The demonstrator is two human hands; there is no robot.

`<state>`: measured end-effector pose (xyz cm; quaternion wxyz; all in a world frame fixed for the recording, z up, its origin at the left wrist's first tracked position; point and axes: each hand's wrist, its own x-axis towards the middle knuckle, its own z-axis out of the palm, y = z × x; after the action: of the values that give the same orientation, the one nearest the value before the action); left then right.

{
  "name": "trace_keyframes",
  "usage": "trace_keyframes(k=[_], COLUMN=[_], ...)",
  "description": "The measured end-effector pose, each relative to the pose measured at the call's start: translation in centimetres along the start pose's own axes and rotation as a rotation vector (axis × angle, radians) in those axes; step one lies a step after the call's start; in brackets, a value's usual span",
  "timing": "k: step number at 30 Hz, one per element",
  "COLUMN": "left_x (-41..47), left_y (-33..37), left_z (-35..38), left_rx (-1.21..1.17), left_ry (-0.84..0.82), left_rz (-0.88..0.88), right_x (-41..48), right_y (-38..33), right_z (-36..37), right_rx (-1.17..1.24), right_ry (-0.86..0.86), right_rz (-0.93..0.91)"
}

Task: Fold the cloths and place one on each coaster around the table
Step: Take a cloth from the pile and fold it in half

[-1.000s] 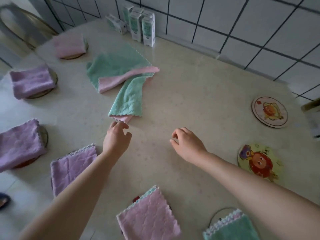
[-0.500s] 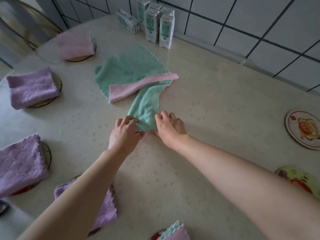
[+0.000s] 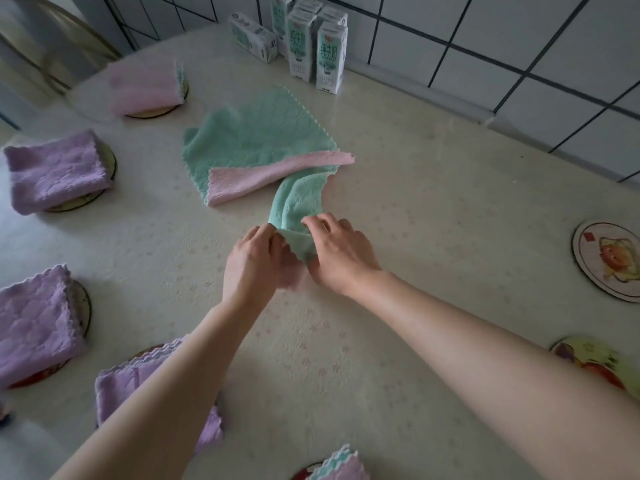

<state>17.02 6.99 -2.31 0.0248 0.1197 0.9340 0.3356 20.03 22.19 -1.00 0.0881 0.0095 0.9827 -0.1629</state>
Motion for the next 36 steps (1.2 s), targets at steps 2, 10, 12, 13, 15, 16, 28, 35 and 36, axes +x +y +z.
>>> trace_keyframes(k=[2,10,12,13,15,16,28,35,36], left_x=[-0.7,-5.5,-7.3,-8.4,-10.4,-11.4,-20.7,-19.5,-18.8], left_y=[1.5,5.7,6.8,7.6,9.6,10.8,21.3,21.9,22.2], left_z=[-0.2,0.5,1.0,1.2,1.6,1.7,4.5,2.6,2.1], left_rx=[-0.039,-0.028,-0.004,-0.003,-0.005,-0.009,-0.036,0.053,0.063], left_ry=[0.017,-0.035,-0.024,-0.006,0.052,0.078,0.089,0.083,0.101], left_rz=[0.004,0.146,0.117,0.095,0.035,-0.013,-0.191,-0.141,-0.13], right_x=[-1.3,-7.6,-9.9,-11.1,-13.7,-15.0,-28.3,-28.3,-28.1], right_y=[0.2,2.9,3.7,4.2,5.2,5.8,15.1,19.5,19.8], right_z=[-0.5,-4.3,-6.1,-7.0,-8.5,-9.2,-16.1,-18.8,-19.2], right_rx=[-0.015,0.161,0.191,0.196,0.217,0.237,0.589,0.697,0.66], right_ry=[0.001,0.242,0.277,0.307,0.37,0.391,0.46,0.473,0.48], right_rz=[-0.003,0.025,-0.003,-0.022,-0.053,-0.064,-0.063,0.126,0.13])
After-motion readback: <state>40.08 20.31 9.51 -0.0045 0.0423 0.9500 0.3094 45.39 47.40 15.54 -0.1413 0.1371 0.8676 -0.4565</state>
